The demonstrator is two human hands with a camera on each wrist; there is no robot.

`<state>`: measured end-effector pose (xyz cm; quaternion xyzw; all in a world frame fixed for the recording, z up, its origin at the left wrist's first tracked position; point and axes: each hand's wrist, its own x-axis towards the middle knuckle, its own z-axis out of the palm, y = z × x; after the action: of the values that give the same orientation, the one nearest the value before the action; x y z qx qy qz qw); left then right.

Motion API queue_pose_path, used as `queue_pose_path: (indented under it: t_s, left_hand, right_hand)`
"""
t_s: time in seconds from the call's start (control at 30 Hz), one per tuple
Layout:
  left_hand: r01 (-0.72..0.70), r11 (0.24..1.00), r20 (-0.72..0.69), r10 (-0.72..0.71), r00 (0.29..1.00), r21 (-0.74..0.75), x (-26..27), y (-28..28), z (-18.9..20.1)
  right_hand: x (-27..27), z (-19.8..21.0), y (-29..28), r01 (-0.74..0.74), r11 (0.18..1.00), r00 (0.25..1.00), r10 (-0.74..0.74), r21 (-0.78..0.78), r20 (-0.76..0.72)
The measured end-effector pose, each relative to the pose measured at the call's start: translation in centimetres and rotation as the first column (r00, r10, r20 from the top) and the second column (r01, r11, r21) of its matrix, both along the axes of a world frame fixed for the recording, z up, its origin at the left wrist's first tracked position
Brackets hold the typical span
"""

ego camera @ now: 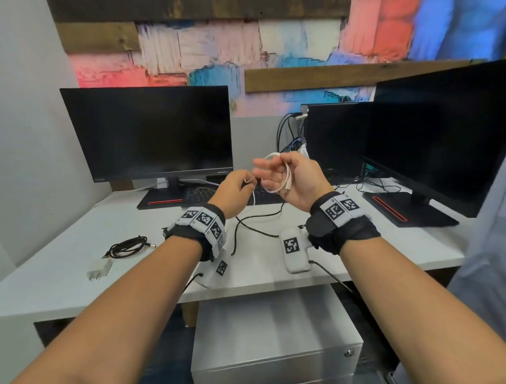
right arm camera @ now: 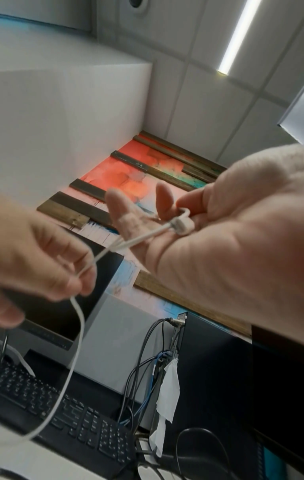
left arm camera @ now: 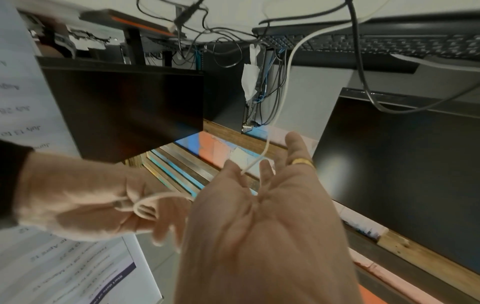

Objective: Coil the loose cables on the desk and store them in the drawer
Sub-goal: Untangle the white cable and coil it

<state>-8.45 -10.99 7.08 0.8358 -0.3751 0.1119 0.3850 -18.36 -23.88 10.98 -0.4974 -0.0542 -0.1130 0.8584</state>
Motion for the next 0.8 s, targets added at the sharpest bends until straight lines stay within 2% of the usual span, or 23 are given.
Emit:
queue_pose_path:
  t_s: [0.07,0.17,0.27,0.37,0.47,0.57,0.63,0.7,0.73,0.8]
  left_hand:
    - [0.022,0.999,0.016,-0.022,1.0,0.044,-0.7,-0.3,-0.6]
    - [0.04,0.995,0.006,-0.041,0.999,0.094,-1.8,-0.8,-1.3]
    - [0.071,0.996,-0.19,-0.058,0.98,0.062,-2.3,-1.1,-2.1]
    - [0.077,0.995,-0.33,-0.054,0.942,0.056,-2.6,-0.8,-2.9]
    - [0.113,0.992,-0.295,-0.093,0.951,0.053,-3.0,-0.3,-3.0]
    - [0.12,0.981,-0.103,-0.105,0.989,0.15,-3.4,0.2,-1.9]
    - [0.101,0.98,0.0,-0.102,0.995,0.174,-3.0,0.4,-0.9]
    - [0.078,0.979,0.074,-0.093,0.993,0.186,-2.5,0.7,0.0]
    - [0.062,0.977,0.114,-0.086,0.99,0.202,-2.2,0.7,0.2]
    - [0.034,0.973,0.167,-0.073,0.983,0.226,-1.5,0.9,0.6]
  right_hand:
    - [-0.6,0.4,-0.1,0.019,0.999,0.997,-0.022,0.051,0.068]
    - [-1.0,0.8,-0.5,0.161,0.987,0.977,-0.16,0.003,0.143]
    - [-0.9,1.1,-1.0,0.331,0.938,0.931,-0.308,-0.099,0.194]
    - [-1.1,1.3,-1.7,0.539,0.8,0.84,-0.486,-0.265,0.241]
    - [-0.9,0.9,-2.3,0.659,0.56,0.746,-0.572,-0.501,0.342]
    - [-0.4,0.2,-2.7,0.584,0.327,0.758,-0.549,-0.743,0.354]
    - [-0.2,-0.4,-2.8,0.437,0.197,0.805,-0.521,-0.877,0.284]
    - [0.0,-1.2,-3.0,0.302,0.094,0.841,-0.495,-0.949,0.219]
    - [0.2,-1.7,-3.1,0.261,0.085,0.854,-0.485,-0.961,0.189]
    - [0.2,-2.3,-3.2,0.202,0.168,0.874,-0.475,-0.965,0.1]
